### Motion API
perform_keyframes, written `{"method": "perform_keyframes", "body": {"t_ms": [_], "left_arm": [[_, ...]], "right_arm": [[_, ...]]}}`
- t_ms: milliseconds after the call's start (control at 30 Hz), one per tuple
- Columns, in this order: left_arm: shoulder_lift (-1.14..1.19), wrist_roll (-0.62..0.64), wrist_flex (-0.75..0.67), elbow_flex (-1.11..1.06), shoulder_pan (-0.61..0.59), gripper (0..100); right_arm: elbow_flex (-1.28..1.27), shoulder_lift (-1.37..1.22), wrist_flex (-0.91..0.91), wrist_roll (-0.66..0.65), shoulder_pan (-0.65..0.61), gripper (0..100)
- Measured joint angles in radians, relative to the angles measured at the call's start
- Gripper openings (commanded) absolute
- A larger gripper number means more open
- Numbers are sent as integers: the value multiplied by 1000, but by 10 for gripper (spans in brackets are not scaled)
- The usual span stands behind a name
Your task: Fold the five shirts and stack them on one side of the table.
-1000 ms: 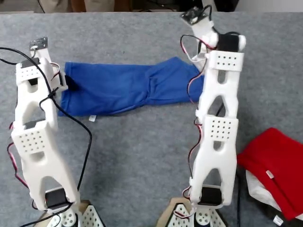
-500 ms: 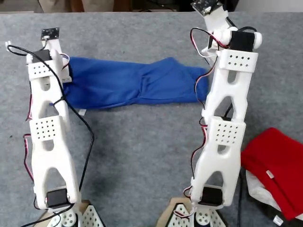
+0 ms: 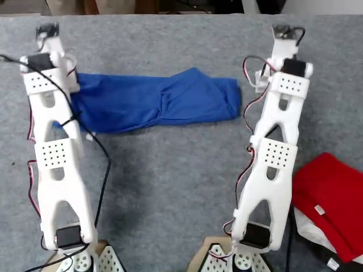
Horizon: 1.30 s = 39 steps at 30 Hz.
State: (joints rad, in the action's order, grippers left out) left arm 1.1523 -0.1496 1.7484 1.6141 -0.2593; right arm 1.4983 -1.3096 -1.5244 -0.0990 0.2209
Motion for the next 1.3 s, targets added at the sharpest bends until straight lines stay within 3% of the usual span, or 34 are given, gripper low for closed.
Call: {"method": "perform_keyframes", "body": {"t_ms": [267, 567, 1033, 1300], "left_arm": [[-239, 17, 0, -169, 279, 19], [-253, 98, -48, -239, 551, 19], [-206, 315, -477, -250, 756, 20], [-114, 325, -612, -252, 815, 20]], "right_arm": [[112, -77, 11, 11, 32, 5], [130, -77, 11, 114, 106, 5], [130, -77, 11, 114, 107, 5], [130, -77, 11, 114, 107, 5]]}}
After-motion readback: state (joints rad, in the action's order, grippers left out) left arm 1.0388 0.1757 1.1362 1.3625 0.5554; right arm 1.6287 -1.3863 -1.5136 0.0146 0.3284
